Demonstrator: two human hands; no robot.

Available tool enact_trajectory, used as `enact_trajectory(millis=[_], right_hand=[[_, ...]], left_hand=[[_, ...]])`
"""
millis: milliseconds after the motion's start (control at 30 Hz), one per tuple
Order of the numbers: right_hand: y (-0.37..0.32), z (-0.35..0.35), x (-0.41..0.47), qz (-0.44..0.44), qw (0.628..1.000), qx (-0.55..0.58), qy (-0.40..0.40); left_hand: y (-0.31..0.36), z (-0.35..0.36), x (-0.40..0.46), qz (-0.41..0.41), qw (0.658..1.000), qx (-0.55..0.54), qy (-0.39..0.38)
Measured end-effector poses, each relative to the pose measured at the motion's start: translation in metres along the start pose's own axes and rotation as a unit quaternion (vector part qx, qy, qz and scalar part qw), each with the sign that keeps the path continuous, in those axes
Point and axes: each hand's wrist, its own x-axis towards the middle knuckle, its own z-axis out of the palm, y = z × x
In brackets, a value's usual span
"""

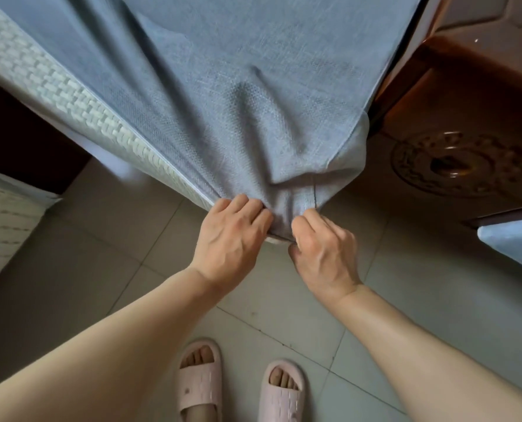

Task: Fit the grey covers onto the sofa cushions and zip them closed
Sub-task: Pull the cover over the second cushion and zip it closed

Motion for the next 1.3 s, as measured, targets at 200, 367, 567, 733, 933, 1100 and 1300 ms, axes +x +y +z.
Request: enact_trajectory(millis=[200,367,567,733,933,1100,1300], right_hand=[[0.0,0.022,-0.019,-0.027,1.0,-0.008,-0.013],[-0.014,0.024,-0.025,-0.017,0.994,-0.059,-0.091],[-0.019,-0.007,-0.024,0.031,0.991,-0.019,-0.13],[-0.031,-0.04,0.005,-0.013,0.996,0.005,-0.089],[-0.035,-0.057,0.059,0.008,0.978,-0.039,-0.206],[-0.033,-0.064,0.074,-0.006,0.926,-0.061,-0.372],[-0.05,-0.056,0.087,0.031,0.915,-0.056,-0.399]], left_hand=[[-0.006,0.017,-0.006,0.021,0.999,-0.001,-0.026],[-0.003,0.019,-0.016,-0.025,0.996,0.008,-0.083],[-0.004,0.006,-0.013,-0.071,0.987,0.022,-0.146],[-0.018,-0.028,-0.009,-0.127,0.988,0.037,-0.081],[-0.034,-0.073,0.026,-0.201,0.949,0.062,-0.234],[-0.042,-0.086,0.035,-0.177,0.914,0.062,-0.359],[-0.07,-0.096,0.047,-0.126,0.916,0.08,-0.373]])
